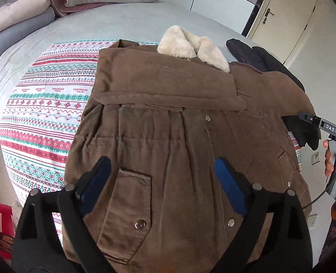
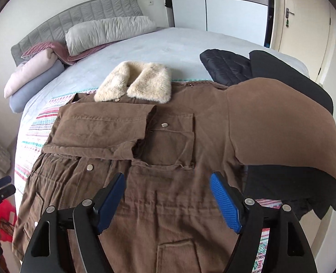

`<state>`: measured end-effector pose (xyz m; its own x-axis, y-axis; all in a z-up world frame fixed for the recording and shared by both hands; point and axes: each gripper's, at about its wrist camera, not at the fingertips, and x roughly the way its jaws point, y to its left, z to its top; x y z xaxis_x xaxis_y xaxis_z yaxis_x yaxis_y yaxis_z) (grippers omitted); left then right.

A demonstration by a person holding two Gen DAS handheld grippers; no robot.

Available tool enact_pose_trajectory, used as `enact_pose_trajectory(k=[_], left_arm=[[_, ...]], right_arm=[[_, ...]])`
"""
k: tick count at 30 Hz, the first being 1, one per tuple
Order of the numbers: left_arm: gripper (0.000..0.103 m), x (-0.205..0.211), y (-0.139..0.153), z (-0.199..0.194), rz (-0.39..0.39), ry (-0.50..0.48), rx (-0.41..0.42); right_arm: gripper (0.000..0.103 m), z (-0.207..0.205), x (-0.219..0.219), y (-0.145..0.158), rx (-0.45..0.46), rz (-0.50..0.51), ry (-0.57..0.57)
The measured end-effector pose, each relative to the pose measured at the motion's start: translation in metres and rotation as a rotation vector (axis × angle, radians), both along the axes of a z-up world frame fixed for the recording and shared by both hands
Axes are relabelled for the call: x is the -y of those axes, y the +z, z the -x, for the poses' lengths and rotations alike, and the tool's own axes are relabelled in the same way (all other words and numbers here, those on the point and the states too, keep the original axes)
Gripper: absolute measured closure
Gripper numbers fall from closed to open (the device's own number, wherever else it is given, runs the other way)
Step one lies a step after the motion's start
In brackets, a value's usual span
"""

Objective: Fold large clothes

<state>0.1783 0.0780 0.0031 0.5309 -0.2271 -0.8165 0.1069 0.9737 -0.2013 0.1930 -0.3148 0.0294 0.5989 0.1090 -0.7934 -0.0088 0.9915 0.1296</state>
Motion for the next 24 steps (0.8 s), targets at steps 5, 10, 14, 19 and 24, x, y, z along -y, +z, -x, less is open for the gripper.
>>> enact_pose_trajectory(k=[5, 10, 14, 19, 24], left_arm=[[0.009, 0.007, -0.009, 0.017, 0.028, -0.026, -0.036], [0.009, 0.008, -0.018, 0.021, 0.017, -0.032, -0.067], [0.009, 0.009, -0.022, 0.018, 0.003, -0.024, -0.057], [0.009, 0.02, -0.034, 0.011, 0.001, -0.043, -0.09], [0.009, 0.036, -0.044, 0.004, -0.007, -0.084, -0.119]], right_arm=[[0.025, 0.02, 0.059, -0.001, -0.03, -0.078, -0.103], [0.025, 0.032, 0.122, -0.003, -0.06, -0.099, -0.215], [0.025, 0.037, 0.173, 0.002, -0.057, -0.129, -0.31], [0.025, 0.034, 0.232, -0.002, -0.031, -0.257, -0.444], [0.025, 0.022, 0.276, -0.026, -0.028, -0.471, -0.582]])
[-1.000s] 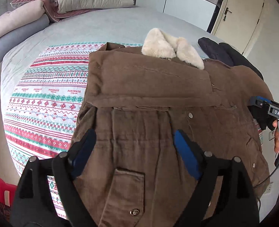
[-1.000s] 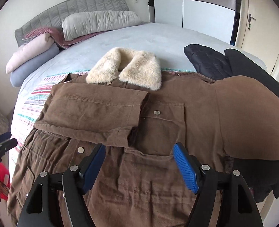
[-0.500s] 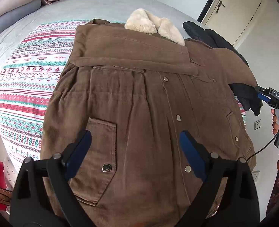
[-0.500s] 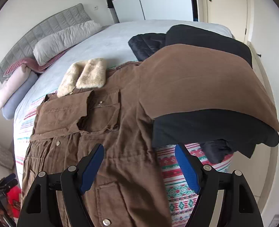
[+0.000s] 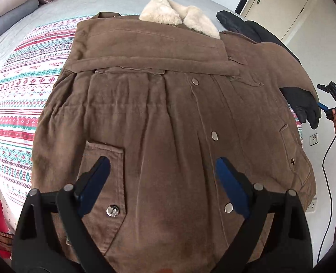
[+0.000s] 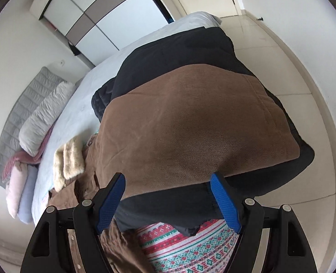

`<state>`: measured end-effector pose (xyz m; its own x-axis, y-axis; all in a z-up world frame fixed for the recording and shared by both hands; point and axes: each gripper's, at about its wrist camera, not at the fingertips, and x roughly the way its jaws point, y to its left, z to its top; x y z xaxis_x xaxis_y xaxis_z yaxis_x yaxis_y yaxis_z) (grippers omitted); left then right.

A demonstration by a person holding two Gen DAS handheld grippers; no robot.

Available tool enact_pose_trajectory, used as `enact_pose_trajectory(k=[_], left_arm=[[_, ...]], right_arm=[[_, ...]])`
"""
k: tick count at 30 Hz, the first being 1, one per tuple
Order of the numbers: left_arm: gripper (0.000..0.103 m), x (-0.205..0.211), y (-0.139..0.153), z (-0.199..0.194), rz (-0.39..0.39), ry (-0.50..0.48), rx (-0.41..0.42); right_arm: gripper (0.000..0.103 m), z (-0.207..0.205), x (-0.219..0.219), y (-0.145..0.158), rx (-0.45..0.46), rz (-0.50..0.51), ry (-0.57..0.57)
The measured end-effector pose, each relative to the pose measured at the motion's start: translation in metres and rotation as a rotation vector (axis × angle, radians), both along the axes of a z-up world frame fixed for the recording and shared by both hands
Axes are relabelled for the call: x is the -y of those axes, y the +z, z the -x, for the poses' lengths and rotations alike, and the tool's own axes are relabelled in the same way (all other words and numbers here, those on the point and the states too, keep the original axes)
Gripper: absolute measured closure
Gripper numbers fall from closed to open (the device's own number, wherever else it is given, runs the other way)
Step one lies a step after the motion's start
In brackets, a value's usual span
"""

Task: Fold large clothes
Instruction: 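Grasp the other jacket sleeve with the right tool and fold it across the body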

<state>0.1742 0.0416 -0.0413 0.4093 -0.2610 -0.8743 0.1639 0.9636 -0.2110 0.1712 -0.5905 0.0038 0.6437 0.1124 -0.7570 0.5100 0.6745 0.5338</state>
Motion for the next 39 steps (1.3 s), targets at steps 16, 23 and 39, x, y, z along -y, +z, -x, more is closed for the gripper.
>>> enact_pose_trajectory(k=[16, 23, 39], left_arm=[[0.009, 0.005, -0.01, -0.014, 0.062, -0.048, -0.044], [0.009, -0.016, 0.009, -0.022, 0.083, -0.02, 0.003], [0.009, -0.066, 0.011, -0.038, 0.095, 0.091, 0.021]], right_arm=[[0.099, -0.05, -0.062, 0.036, -0.088, 0.512, -0.044], [0.1, -0.079, -0.152, 0.113, 0.091, 0.674, 0.13], [0.099, -0.142, -0.473, 0.072, 0.213, 0.632, 0.914]])
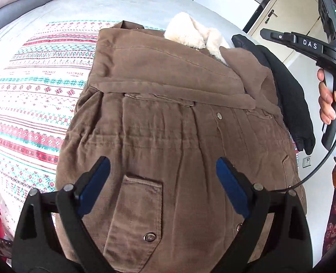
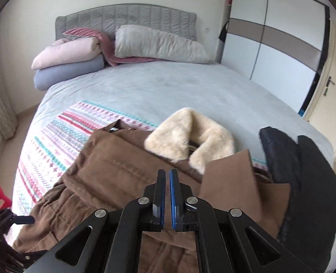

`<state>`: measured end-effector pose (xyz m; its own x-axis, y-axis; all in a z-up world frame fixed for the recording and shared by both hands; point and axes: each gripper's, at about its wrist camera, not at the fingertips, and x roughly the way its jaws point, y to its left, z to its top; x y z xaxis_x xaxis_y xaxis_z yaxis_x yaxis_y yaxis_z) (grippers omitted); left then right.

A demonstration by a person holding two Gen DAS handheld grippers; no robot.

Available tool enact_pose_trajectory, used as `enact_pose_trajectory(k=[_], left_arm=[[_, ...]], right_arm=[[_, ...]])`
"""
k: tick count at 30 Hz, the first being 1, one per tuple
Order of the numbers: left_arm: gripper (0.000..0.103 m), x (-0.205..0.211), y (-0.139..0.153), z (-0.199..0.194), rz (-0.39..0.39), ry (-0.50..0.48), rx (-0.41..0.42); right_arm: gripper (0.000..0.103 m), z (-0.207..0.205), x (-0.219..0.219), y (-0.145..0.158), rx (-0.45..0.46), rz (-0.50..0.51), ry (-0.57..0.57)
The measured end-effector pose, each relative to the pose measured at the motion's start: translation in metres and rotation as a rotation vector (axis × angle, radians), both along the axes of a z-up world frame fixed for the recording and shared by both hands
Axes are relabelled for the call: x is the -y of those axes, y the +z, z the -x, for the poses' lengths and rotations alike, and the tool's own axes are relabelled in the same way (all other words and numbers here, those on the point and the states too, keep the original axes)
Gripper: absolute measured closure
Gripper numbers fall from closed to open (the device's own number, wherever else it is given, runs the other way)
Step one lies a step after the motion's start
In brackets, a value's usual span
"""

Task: Fold large clothes
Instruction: 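Grasp the other jacket sleeve with the right tool and fold it across the body, then fold the other jacket side over the body with the right tool and release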

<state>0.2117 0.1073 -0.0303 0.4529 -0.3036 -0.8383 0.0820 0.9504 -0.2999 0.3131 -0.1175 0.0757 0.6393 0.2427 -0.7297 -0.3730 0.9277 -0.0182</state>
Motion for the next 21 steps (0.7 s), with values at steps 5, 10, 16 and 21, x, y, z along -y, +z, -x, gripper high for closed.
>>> enact_pose_trajectory(k=[5, 10, 16, 21], left_arm=[[0.009, 0.008, 0.007, -0.015, -0.025, -0.018, 0.004], [0.009, 0.039, 0.017, -0.038, -0.004, -0.082, 0.057], [0.009, 0.071, 0.013, -0.072, 0.114, -0.099, 0.039], [0.009, 0.08, 0.003, -0.081, 0.174, -0.079, -0.013]], right_arm=[[0.084, 0.0, 0.036, -0.012, -0.023, -0.011, -0.075], [0.039, -0.003, 0.14, -0.03, -0.099, -0.165, -0.264], [0.039, -0.01, 0.215, -0.098, -0.317, -0.438, -0.371], [0.039, -0.041, 0.223, -0.145, -0.383, -0.632, -0.436]])
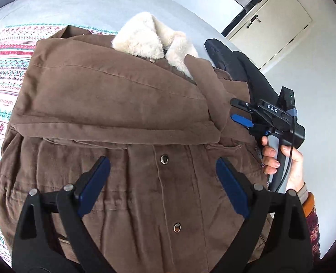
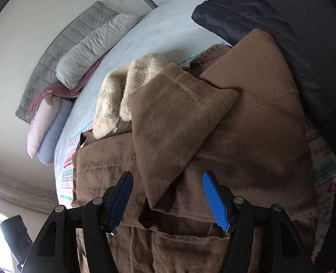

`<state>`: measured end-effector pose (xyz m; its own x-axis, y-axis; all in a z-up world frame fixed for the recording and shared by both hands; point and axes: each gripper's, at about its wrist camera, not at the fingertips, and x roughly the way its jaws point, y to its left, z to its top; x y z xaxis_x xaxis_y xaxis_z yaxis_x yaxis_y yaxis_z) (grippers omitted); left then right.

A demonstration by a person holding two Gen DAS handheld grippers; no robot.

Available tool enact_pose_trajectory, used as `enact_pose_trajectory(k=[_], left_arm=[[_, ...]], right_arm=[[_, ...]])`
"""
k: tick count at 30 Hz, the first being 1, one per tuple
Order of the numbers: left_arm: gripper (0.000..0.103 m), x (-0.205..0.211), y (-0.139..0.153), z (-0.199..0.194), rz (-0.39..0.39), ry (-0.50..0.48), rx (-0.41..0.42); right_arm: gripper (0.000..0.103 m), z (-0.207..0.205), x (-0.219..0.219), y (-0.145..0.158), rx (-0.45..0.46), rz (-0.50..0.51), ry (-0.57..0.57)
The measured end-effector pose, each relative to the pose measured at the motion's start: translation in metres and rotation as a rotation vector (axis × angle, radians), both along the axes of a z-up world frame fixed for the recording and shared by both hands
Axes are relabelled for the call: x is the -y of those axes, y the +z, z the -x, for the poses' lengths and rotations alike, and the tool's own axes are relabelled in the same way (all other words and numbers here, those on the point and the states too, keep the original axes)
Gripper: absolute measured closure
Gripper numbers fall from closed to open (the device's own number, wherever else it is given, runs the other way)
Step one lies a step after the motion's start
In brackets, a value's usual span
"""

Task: Fold large clothes
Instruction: 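Fold the other jacket side over the body with the right tool and release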

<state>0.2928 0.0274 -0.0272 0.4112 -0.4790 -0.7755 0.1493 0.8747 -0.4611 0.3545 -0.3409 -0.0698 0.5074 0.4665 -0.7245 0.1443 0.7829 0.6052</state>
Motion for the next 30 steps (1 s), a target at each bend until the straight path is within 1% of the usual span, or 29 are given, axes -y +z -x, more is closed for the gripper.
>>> enact_pose_trajectory(k=[2, 3, 5, 6, 7, 9, 12, 15, 16, 17, 18, 19, 20, 21, 22, 24, 25, 27, 28, 30], left_arm=[[0.009, -0.002, -0.001, -0.001, -0.012, 0.006, -0.004], [0.009, -0.004, -0.001, -0.001, -0.023, 0.01, -0.001], [0.009, -0.011, -0.001, -0.004, -0.04, 0.024, 0.005], [0.009, -0.016, -0.001, -0.006, -0.042, 0.031, 0.009], [0.009, -0.02, -0.001, -0.008, -0.038, 0.038, 0.013], [0.009, -0.031, -0.001, -0.013, -0.014, 0.041, 0.022], [0.009, -0.047, -0.004, -0.023, 0.055, 0.052, 0.042], [0.01, -0.063, -0.012, -0.035, 0.147, 0.083, 0.051], [0.01, -0.067, -0.016, -0.039, 0.183, 0.095, 0.042], [0.01, -0.071, -0.021, -0.045, 0.223, 0.105, 0.028], [0.01, -0.074, -0.025, -0.049, 0.258, 0.117, 0.013], [0.01, -0.077, -0.029, -0.053, 0.29, 0.127, 0.002], [0.01, -0.079, -0.032, -0.057, 0.32, 0.136, -0.004], [0.01, -0.08, -0.034, -0.06, 0.338, 0.144, -0.008], [0.01, -0.08, -0.036, -0.063, 0.348, 0.149, -0.01], [0.012, -0.075, -0.039, -0.07, 0.331, 0.151, -0.013], [0.013, -0.069, -0.041, -0.074, 0.306, 0.146, -0.021], [0.021, -0.054, -0.047, -0.083, 0.249, 0.117, -0.049], [0.023, -0.045, -0.05, -0.087, 0.215, 0.099, -0.066], [0.032, -0.027, -0.059, -0.093, 0.135, 0.065, -0.113]], right_arm=[[0.039, -0.013, 0.005, -0.009, 0.011, -0.034, -0.062], [0.041, -0.018, 0.008, -0.012, 0.017, -0.042, -0.099], [0.07, -0.027, 0.009, -0.016, 0.027, -0.032, -0.141], [0.096, -0.029, 0.007, -0.014, 0.037, -0.014, -0.143], [0.096, -0.028, 0.003, -0.008, 0.074, 0.008, -0.138], [0.096, -0.022, -0.015, 0.015, 0.175, 0.047, -0.078], [0.096, -0.01, -0.058, 0.05, 0.289, 0.109, 0.074], [0.096, 0.002, -0.11, 0.07, 0.346, 0.165, 0.254], [0.095, 0.006, -0.128, 0.071, 0.35, 0.177, 0.327], [0.093, 0.008, -0.147, 0.069, 0.334, 0.183, 0.418], [0.09, 0.01, -0.164, 0.063, 0.294, 0.189, 0.516], [0.084, 0.013, -0.179, 0.055, 0.244, 0.187, 0.609], [0.083, 0.018, -0.189, 0.048, 0.202, 0.183, 0.676], [0.082, 0.023, -0.194, 0.044, 0.179, 0.179, 0.72], [0.08, 0.029, -0.194, 0.043, 0.178, 0.171, 0.739], [0.075, 0.04, -0.184, 0.046, 0.196, 0.172, 0.718], [0.07, 0.043, -0.174, 0.048, 0.2, 0.179, 0.691], [0.06, 0.048, -0.148, 0.052, 0.209, 0.194, 0.614], [0.059, 0.05, -0.134, 0.054, 0.21, 0.204, 0.575], [0.059, 0.049, -0.104, 0.059, 0.213, 0.221, 0.509]])
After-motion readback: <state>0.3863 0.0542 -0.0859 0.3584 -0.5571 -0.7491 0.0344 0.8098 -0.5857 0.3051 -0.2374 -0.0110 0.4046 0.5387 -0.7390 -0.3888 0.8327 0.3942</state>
